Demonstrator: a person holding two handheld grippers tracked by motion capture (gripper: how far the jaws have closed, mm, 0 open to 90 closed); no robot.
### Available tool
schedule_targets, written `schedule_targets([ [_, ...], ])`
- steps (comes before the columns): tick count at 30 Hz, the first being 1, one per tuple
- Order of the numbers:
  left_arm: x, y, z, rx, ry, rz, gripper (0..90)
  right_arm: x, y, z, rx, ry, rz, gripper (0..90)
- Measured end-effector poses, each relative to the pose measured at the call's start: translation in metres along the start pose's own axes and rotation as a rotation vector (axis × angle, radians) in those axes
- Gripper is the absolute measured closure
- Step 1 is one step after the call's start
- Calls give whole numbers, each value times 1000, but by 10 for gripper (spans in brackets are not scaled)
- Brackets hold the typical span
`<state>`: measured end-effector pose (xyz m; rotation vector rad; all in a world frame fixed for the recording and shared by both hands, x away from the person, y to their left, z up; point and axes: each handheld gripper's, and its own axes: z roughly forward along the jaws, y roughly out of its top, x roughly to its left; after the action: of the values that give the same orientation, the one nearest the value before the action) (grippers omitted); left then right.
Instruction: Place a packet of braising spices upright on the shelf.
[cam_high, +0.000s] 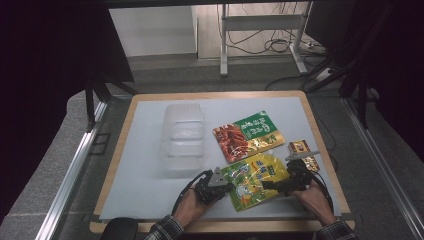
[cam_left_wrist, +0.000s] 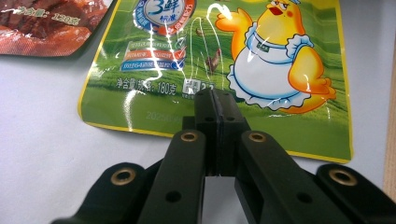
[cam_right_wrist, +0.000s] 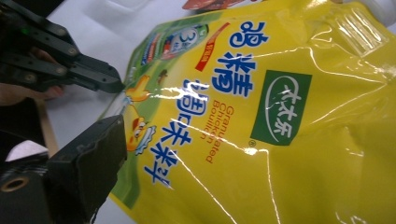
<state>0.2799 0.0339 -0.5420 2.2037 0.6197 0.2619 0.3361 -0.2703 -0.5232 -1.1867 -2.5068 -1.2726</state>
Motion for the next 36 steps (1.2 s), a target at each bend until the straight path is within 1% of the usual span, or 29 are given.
schedule_targets([
  [1,0,0,0,-1,-1,-2,900,1,1,0,2,-8,2,54],
  [3,0,0,0,-2,-3,-5,900,1,1,1,7,-5,4,45],
  [6,0,0,0,-4,1,-2,900,2,2,1,12,-9,13,59],
  [7,0,0,0,-3,2,-1,900,3,3,0,20,-22,12,99],
  [8,-2,0,-1,-6,20,7,888,5,4,-2,19,-60,14,214],
  [9,-2,0,-1,-6,20,7,870,5,4,-2,19,-60,14,214],
  [10,-3,-1,-1,-8,36,10,856,5,6,-7,-2,-75,34,366],
  [11,-3,-1,-1,-8,36,10,846,5,6,-7,-2,-75,34,366],
  [12,-3,-1,-2,-13,48,5,829,4,7,-10,-23,-64,56,479],
  [13,-3,-1,-2,-13,48,5,815,4,7,-10,-23,-64,56,479],
  [14,-3,-2,-2,-17,50,-5,802,5,7,-13,-46,-49,67,557],
  [16,-1,-2,-3,-21,53,-24,763,6,8,-15,-63,-48,68,632],
  [17,-1,-2,-3,-21,53,-24,739,6,8,-15,-63,-48,68,632],
  [18,0,-3,-4,-27,58,-42,713,7,9,-17,-80,-47,66,693],
  [19,0,-3,-5,-28,63,-46,683,7,10,-18,-84,-47,67,717],
  [20,0,-3,-5,-27,69,-45,654,8,10,-18,-85,-51,63,735],
  [21,0,-3,-5,-27,69,-45,627,8,10,-18,-85,-51,63,735],
  [22,-2,-3,-7,-30,82,-39,595,10,10,-19,-85,-58,58,764],
  [23,-2,-3,-7,-30,82,-39,565,10,10,-19,-85,-58,58,764],
  [24,-3,-3,-11,-37,88,-39,538,11,11,-20,-97,-55,57,792],
  [25,-3,-3,-11,-37,88,-39,504,11,11,-20,-97,-55,57,792],
  [26,-4,-3,-14,-39,83,-38,463,13,13,-22,-107,-49,54,812],
  [27,-4,-3,-14,-39,83,-38,425,14,13,-23,-114,-48,54,820],
  [28,-6,-4,-16,-40,101,-32,395,15,14,-23,-117,-46,53,827],
  [31,-7,-4,-20,-48,104,-31,291,17,15,-25,-124,-38,55,839],
  [32,-9,-4,-24,-58,106,-35,268,17,16,-25,-126,-35,58,840],
  [33,-9,-4,-24,-58,106,-35,248,18,16,-26,-126,-30,64,842],
  [36,-10,-5,-30,-73,104,-46,170,19,18,-27,-135,-15,71,845],
])
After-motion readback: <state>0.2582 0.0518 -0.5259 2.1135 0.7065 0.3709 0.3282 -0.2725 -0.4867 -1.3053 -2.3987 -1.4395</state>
